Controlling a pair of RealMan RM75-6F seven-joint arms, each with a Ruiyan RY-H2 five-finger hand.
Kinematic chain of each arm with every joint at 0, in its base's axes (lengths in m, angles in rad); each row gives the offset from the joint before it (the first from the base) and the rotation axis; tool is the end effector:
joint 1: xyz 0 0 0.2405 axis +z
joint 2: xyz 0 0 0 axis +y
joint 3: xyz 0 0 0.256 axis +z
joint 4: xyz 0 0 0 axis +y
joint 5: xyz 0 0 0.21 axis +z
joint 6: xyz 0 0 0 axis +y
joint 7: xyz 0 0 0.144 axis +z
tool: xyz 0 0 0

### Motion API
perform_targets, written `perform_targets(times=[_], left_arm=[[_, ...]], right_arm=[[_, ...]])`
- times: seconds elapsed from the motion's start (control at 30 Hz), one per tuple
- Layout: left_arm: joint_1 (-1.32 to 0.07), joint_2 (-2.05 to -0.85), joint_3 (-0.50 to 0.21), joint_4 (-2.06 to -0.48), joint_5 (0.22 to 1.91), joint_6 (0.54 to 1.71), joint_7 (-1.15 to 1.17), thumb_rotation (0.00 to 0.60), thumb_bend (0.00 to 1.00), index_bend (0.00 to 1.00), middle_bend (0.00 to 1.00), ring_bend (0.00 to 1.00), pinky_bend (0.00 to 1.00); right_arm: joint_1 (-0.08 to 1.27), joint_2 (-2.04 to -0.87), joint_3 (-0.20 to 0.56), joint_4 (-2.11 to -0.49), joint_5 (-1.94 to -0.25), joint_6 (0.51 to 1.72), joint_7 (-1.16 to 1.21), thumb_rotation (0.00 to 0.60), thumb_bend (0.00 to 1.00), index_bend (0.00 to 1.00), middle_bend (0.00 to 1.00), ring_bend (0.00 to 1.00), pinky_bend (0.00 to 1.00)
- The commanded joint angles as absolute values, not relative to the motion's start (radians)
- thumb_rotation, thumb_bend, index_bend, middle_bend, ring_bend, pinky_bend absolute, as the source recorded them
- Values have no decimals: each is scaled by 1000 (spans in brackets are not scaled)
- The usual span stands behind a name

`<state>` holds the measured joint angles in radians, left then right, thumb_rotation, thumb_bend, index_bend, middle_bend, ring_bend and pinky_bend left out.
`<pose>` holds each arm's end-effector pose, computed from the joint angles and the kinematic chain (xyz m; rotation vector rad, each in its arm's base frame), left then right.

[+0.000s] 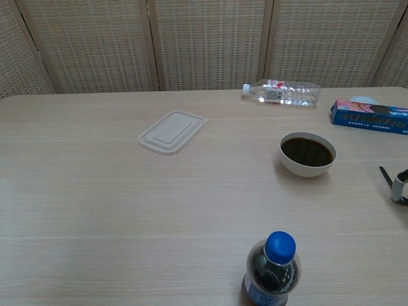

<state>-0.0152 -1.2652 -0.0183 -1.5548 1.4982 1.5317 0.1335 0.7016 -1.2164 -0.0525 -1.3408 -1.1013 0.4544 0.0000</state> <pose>-0.3191 0.1523 0.1188 -1.3542 -0.9052 -0.8243 -0.3199 -0.3218 0.0597 1.8916 -1.3069 0.2226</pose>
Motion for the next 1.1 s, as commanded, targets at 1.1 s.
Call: perform_targets(times=[1.1], left_arm=[[-21, -1268, -17, -1558, 1503, 1526, 133, 600, 368, 18, 0, 0, 0]], right_arm=[[654, -1219, -64, -1269, -1093, 475, 11, 600, 851, 310, 980, 996, 977]])
